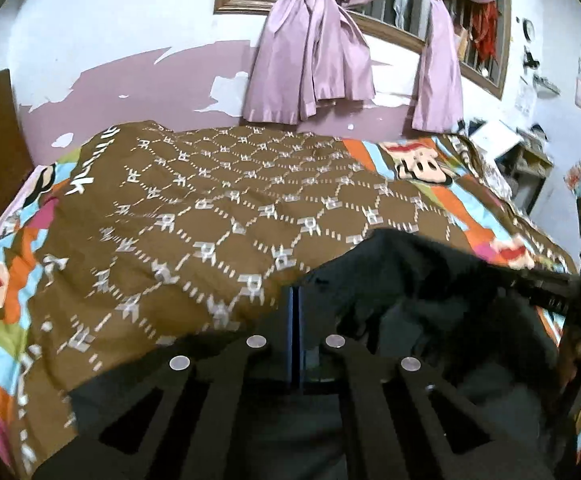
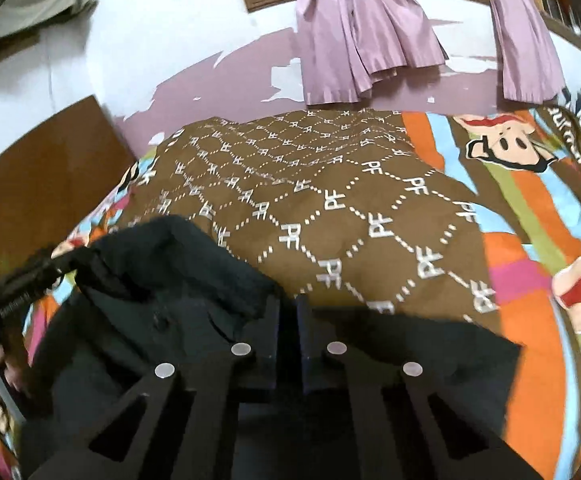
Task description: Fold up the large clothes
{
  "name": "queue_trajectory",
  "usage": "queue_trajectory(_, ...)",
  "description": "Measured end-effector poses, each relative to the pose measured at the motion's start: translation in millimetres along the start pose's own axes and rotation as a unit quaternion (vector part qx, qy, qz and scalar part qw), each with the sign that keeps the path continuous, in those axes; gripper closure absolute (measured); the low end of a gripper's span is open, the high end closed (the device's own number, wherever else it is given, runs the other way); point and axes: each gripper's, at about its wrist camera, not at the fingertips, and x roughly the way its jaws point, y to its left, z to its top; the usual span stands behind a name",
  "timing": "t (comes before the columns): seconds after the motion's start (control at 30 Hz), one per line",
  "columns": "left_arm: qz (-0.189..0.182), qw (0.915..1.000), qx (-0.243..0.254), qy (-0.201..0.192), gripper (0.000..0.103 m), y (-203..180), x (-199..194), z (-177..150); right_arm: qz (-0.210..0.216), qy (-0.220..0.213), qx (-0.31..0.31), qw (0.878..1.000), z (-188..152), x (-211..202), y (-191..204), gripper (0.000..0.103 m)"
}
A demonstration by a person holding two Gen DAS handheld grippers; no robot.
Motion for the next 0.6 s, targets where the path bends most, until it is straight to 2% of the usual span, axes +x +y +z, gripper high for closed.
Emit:
queue_trajectory(0.1, 0.003, 0.9988, 0.032, 0.037, 0.103, -4.2, -15.3, -22.0, -0.005, 0.024, -0.030, 0.999, -18.3, -11.8, 3.1, 0.097)
queue_trajectory(0.17, 0.003, 0.9971, 0.037, 0.067, 0.103, -8.4, -11.5, -34.4, -0.011, 0.042, -0.053, 0.998, -31.0, -11.4, 8.9, 0.097)
queue_trajectory(0.27, 0.003, 0.9924, 0.054, 0.111, 0.103, -20.5, 5.0, -54.1, -0.032, 0.073, -0.082, 0.993, -47.7, 3.6, 16.9, 0.097)
queue_trajectory(0.43, 0.014, 0.9785, 0.105, 0.177, 0.103, -43.0, 46.2, -97.5, -0.047, 0.111, -0.089, 0.989, -75.5, 39.1, 13.8, 0.097)
queue_trajectory(0.6, 0.001, 0.9785, 0.102, 0.180, 0.103, -38.1, 49.2, -105.9, -0.020, 0.090, -0.074, 0.993, -76.4, 28.1, 8.7, 0.094)
